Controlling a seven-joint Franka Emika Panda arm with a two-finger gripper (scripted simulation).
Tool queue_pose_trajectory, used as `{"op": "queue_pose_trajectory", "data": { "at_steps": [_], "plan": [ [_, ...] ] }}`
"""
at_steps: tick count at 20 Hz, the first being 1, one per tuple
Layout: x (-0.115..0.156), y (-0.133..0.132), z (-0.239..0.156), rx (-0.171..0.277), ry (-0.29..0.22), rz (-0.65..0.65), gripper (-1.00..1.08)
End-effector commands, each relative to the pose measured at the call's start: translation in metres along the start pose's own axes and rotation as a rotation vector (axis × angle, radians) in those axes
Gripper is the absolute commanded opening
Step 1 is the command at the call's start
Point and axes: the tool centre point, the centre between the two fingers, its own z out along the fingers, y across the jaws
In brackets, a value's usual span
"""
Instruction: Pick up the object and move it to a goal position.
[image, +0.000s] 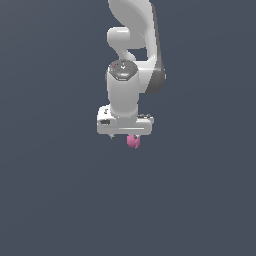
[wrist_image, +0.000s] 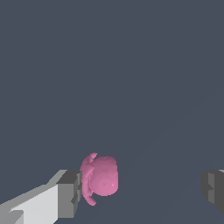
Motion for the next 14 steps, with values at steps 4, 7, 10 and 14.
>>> {"op": "queue_pose_trajectory", "data": {
  "at_steps": [4, 7, 10, 14],
  "plan": [
    [0.001, 0.005, -0.001, -0.001, 0.0, 0.003, 1.0],
    [0.003, 0.02, -0.002, -0.003, 0.0, 0.013, 1.0],
    [0.004, 0.028, -0.004, -0.004, 0.0, 0.018, 1.0],
    [0.003, 0.025, -0.002, -0.004, 0.0, 0.016, 1.0]
  ]
}}
